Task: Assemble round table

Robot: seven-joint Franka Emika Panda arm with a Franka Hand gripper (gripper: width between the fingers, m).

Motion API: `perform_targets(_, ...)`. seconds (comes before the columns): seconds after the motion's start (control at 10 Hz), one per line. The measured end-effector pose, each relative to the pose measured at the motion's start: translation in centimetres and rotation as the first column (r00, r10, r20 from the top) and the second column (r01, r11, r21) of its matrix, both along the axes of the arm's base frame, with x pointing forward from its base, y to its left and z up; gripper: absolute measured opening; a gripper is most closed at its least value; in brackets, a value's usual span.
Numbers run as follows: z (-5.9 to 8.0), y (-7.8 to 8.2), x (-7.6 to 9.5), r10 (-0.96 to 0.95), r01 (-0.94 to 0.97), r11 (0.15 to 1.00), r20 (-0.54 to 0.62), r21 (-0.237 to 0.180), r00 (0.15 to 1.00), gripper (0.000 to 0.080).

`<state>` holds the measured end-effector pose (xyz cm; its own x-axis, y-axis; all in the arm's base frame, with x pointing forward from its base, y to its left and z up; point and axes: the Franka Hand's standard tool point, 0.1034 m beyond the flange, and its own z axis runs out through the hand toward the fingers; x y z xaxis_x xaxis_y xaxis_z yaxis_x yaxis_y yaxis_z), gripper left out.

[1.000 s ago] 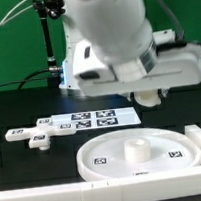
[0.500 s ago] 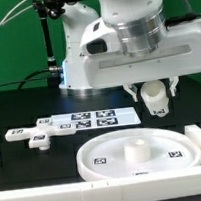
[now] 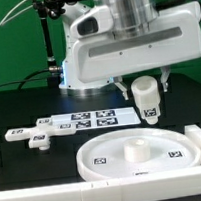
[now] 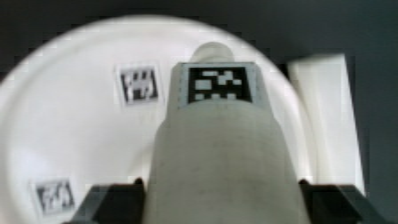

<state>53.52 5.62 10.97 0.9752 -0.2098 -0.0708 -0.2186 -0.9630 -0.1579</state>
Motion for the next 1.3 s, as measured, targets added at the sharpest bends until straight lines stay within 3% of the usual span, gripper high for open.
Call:
perform_targets(0.1, 0.1, 0.0, 0.8, -0.007, 0.008, 1.000, 0.069, -0.013, 0.998, 0.0409)
perform_targets(0.3, -0.2, 0.0, 0.9, -0.010, 0.018, 0.999, 0.193, -0.042, 0.981, 0.0409)
perform_targets(0.4, -0.4, 0.0, 0.8, 0.033, -0.021, 0.998, 0.216, -0.059, 0.976, 0.0409)
perform_targets(0.7, 1.0, -1.7, 2.5, 0.184, -0.163, 0.981, 0.247, -0.102, 0.951, 0.0409)
perform_targets(1.1, 1.1, -1.8, 3.0, 0.181, -0.156, 0.982, 0.271, -0.109, 0.945, 0.0409)
perform_targets(1.3, 1.0, -2.6, 3.1, 0.310, -0.244, 0.946, 0.383, -0.211, 0.870, 0.0409)
